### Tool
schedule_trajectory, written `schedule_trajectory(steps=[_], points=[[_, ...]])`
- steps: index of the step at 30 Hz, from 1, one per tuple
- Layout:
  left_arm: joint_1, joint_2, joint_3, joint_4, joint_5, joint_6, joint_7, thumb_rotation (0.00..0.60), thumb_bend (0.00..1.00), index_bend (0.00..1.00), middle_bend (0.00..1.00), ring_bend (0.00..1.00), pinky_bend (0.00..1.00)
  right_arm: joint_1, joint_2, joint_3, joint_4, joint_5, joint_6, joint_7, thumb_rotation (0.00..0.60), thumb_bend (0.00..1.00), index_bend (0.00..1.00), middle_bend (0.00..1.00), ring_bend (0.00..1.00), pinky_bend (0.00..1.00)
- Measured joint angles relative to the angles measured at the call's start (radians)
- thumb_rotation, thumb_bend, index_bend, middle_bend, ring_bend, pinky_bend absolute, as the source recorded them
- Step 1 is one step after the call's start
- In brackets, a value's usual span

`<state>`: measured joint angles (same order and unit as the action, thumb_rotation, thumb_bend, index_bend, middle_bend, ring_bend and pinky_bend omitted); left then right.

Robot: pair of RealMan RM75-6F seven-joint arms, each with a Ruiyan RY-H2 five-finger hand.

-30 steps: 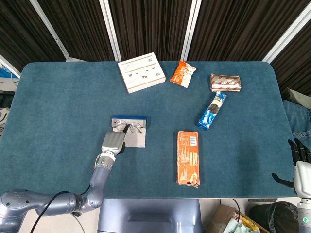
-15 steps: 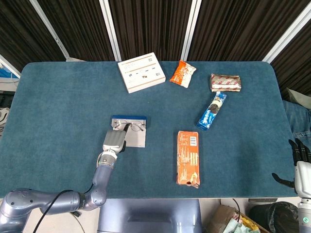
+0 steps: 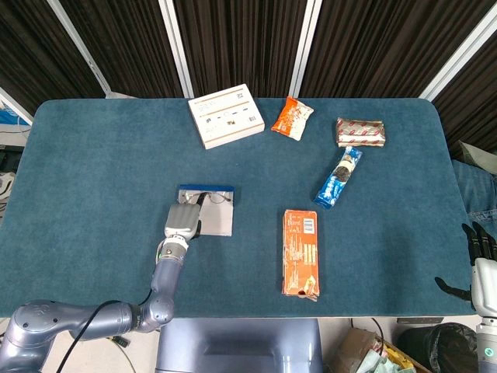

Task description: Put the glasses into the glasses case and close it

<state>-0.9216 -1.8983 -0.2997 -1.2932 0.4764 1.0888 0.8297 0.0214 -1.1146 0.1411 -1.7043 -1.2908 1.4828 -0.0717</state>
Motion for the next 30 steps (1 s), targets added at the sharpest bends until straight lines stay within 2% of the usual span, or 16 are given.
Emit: schedule_trajectory(steps=[7,14,19,22,27,30], points=[[-0.009,-0.006,-0.004,0.013,-0.014,-0.018,0.011,0.6,0.56,0.0,0.78,0.82,0.86,0.0,-0.001,0.001,0.0,0.001,0.001,-0.003,0.6,0.19,0.05,0.0,0.1,0.16],[0.003,0.012,0.023,-0.048,0.033,-0.006,0.001,0.6,0.55,0.0,0.78,0.82,0.86,0.002,-0.003,0.002,0.002,0.004,-0.001,-0.004,0.6,0.19,0.05,0.0,0.1,0.16],[0.024,0.042,0.047,-0.128,0.085,0.034,-0.008,0.6,0.5,0.12,0.75,0.8,0.85,0.003,-0.003,0.002,0.003,0.001,-0.001,-0.003,0.6,0.19,0.05,0.0,0.1,0.16],[0.044,0.073,0.069,-0.197,0.135,0.07,-0.017,0.6,0.35,0.18,0.64,0.68,0.74,0.003,-0.003,0.002,0.003,0.001,-0.002,-0.002,0.6,0.19,0.05,0.0,0.1,0.16],[0.091,0.145,0.14,-0.31,0.231,0.152,-0.013,0.6,0.26,0.2,0.42,0.35,0.43,0.002,-0.002,0.002,0.0,0.0,0.0,0.0,0.6,0.19,0.05,0.0,0.1,0.16],[0.118,0.172,0.165,-0.34,0.265,0.177,-0.015,0.6,0.17,0.2,0.32,0.22,0.31,0.001,-0.002,0.002,-0.001,0.0,0.0,0.0,0.6,0.19,0.05,0.0,0.1,0.16]])
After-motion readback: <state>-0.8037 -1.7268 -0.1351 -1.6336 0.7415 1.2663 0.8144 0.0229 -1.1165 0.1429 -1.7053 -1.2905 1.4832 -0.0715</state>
